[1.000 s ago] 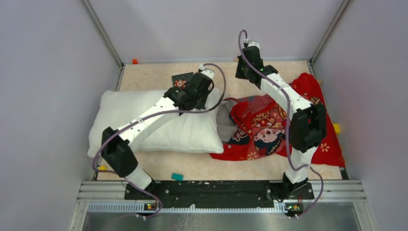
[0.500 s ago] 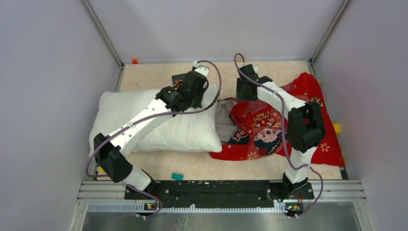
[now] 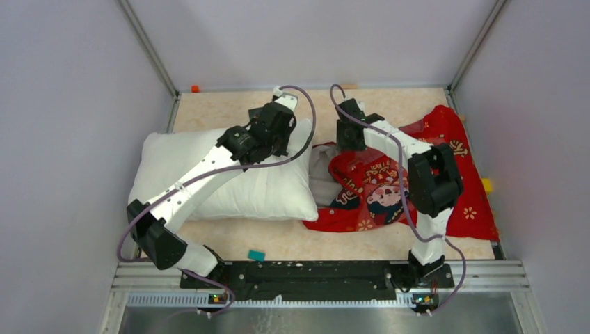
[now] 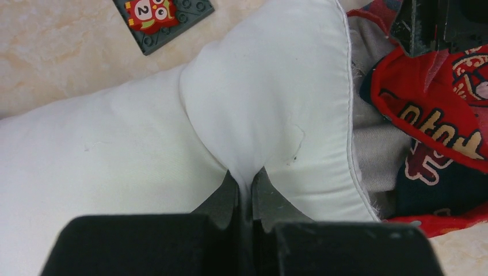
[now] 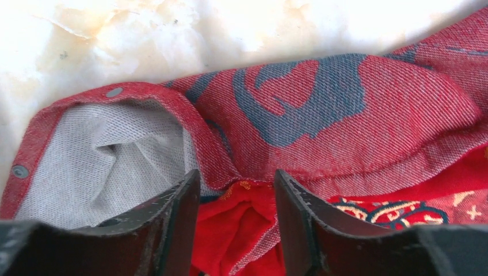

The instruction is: Put the pillow into the pillowcase

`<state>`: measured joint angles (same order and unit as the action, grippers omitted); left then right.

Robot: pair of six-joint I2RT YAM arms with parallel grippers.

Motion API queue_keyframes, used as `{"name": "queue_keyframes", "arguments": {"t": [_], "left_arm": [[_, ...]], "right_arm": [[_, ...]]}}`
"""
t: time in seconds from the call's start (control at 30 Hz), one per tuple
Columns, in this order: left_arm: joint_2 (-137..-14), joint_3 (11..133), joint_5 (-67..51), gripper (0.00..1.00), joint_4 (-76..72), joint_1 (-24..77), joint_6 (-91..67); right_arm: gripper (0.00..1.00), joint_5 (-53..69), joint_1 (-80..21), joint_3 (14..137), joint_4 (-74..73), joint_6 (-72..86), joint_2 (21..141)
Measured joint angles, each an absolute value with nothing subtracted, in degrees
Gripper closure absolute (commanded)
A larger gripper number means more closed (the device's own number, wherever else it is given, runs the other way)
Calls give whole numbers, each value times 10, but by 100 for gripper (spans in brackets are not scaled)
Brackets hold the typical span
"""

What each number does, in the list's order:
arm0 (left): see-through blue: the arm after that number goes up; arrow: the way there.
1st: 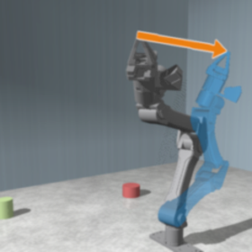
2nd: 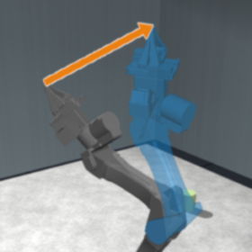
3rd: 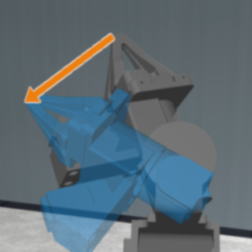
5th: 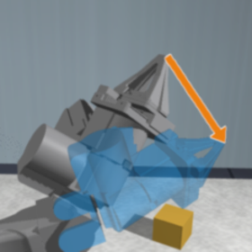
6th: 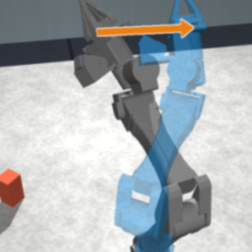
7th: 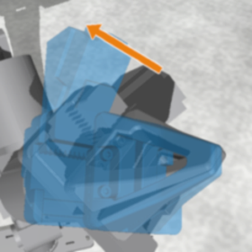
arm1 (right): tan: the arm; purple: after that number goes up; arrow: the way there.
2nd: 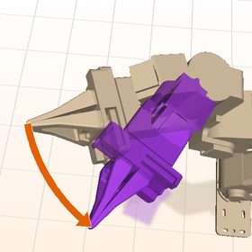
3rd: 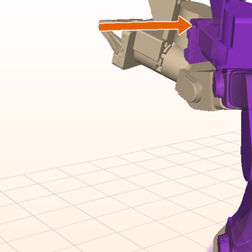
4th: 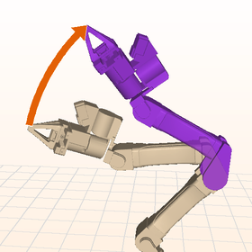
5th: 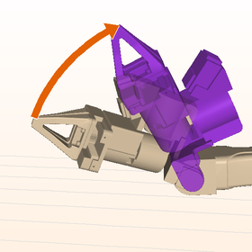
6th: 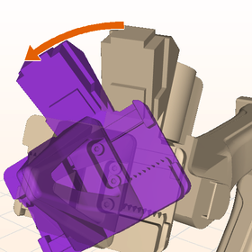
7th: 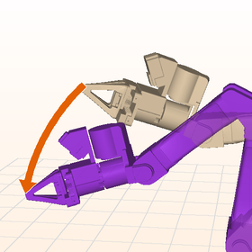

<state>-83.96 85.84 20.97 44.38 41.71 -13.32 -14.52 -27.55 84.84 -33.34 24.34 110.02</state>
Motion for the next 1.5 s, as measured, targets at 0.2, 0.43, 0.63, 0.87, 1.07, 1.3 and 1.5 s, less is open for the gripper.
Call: {"name": "queue_keyframes", "arguments": {"t": [0.2,0.43,0.63,0.87,1.07,1.3,1.5], "left_arm": [[-829,858,211,100,450,417,-133],[-827,858,211,100,450,417,-133],[-827,858,210,100,451,417,-133],[-814,858,198,100,451,417,-126],[-802,853,168,100,442,417,-123],[-822,837,172,100,412,417,-126],[-849,837,191,100,396,411,-135]], "right_arm": [[41,-179,-277,845,-349,247,1099],[65,-160,-277,794,-326,260,1088],[100,-121,-276,789,-303,277,1088],[100,-102,-276,943,-326,265,1112],[87,-80,-276,1094,-292,246,1182],[43,-67,-276,1142,-320,233,1272],[40,-90,-277,1061,-353,233,1207]]}}
